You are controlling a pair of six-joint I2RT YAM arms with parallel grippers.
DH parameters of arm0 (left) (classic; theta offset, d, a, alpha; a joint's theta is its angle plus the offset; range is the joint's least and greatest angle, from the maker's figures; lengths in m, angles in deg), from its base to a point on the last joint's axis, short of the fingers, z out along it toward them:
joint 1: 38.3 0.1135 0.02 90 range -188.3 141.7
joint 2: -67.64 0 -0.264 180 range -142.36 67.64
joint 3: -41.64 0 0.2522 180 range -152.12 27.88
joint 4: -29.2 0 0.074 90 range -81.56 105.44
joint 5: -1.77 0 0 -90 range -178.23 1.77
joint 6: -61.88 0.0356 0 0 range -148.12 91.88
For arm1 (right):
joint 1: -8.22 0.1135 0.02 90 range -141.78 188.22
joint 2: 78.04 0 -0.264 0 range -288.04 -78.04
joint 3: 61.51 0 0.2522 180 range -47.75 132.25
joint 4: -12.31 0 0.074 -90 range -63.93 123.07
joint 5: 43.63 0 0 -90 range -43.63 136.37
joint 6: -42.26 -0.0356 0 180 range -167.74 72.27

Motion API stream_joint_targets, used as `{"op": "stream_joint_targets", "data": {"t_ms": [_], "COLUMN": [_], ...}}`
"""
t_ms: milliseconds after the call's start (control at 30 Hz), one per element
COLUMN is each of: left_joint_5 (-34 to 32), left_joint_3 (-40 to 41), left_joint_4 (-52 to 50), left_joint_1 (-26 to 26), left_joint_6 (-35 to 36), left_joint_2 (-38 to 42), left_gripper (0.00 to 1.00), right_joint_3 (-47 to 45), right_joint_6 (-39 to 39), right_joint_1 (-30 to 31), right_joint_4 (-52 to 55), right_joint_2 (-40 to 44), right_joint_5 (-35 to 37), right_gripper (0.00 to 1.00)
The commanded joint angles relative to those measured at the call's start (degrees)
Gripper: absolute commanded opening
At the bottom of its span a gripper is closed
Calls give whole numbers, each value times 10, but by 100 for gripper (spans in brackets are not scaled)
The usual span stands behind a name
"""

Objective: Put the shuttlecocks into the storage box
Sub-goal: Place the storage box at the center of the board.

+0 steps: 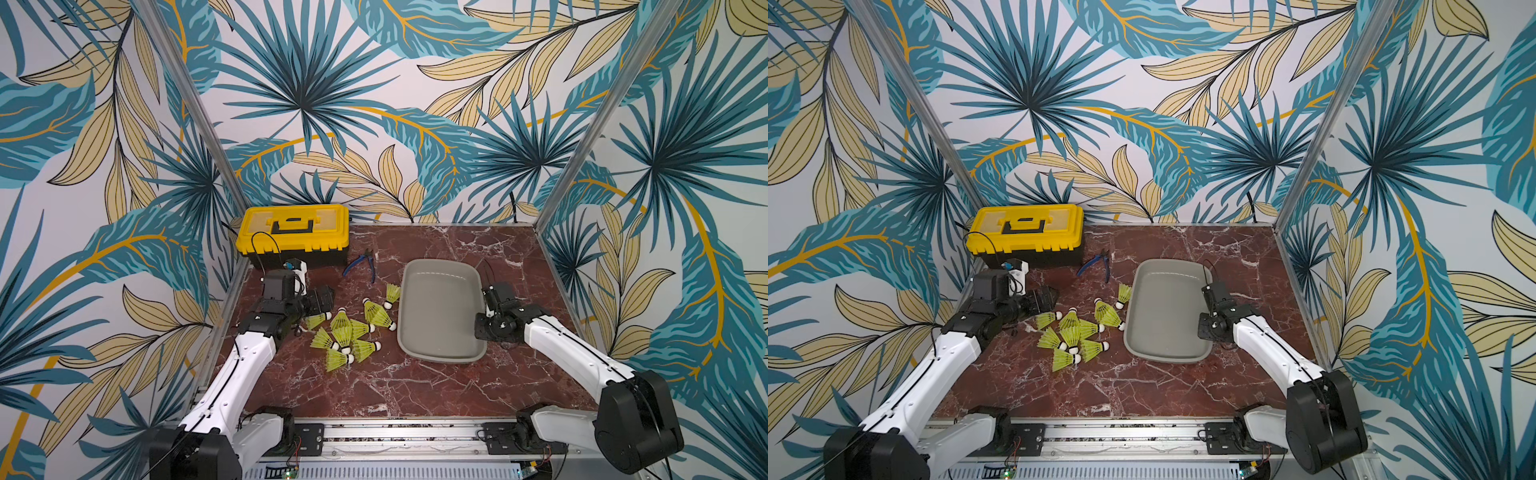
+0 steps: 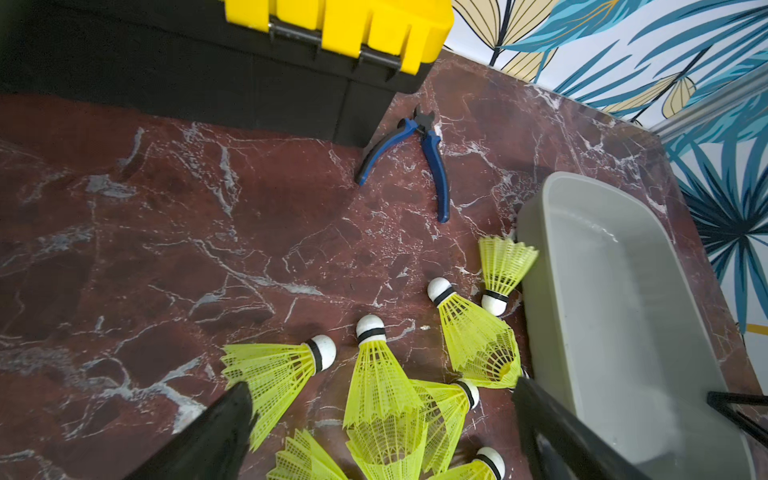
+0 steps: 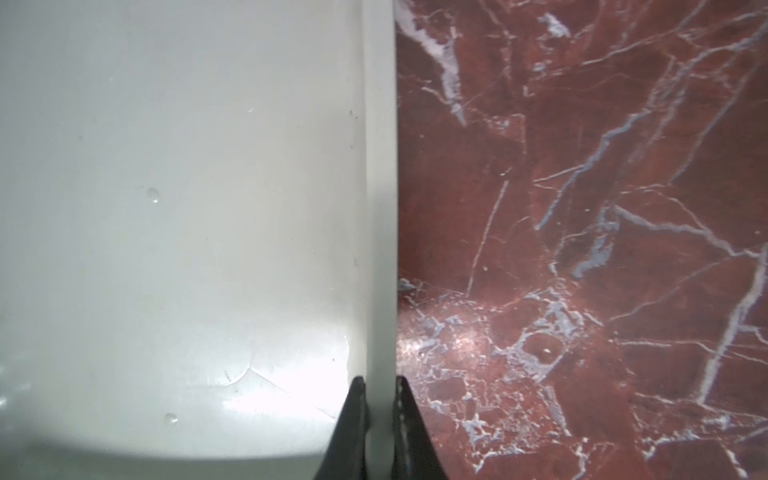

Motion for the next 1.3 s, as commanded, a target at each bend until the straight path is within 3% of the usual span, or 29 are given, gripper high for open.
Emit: {"op": "stream_joint_targets", "data": {"t_ms": [0, 267, 467, 633, 733, 967, 1267], "left_joint_5": [23, 66, 87, 94, 103, 110, 110], "left_joint_3": [-30, -56, -78, -80, -84, -115, -169], "left_joint_4": [-9, -21, -36, -22, -12, -16, -38], "left_joint_1": [-13, -78, -143, -175, -187, -191, -191], "left_joint_6": [15, 40, 53, 45, 45, 72, 98], "left_joint_2": [-5, -48, -104, -138, -157, -214, -302], "left_gripper": [100, 97, 79, 71, 64, 60, 46], "right_joint_3": [-4, 1, 5, 3, 3, -11, -34], "right_joint_6": [15, 10, 9, 0, -10, -23, -43], "right_joint_1": [13, 20, 28, 28, 28, 28, 27], "right_joint_4": [14, 6, 6, 11, 18, 6, -14], "right_joint_2": [-6, -21, -28, -22, -19, 19, 101], "right_joint_5": [-13, -9, -7, 12, 30, 26, 34], "right_gripper": [6, 7, 8, 15, 22, 38, 42]}}
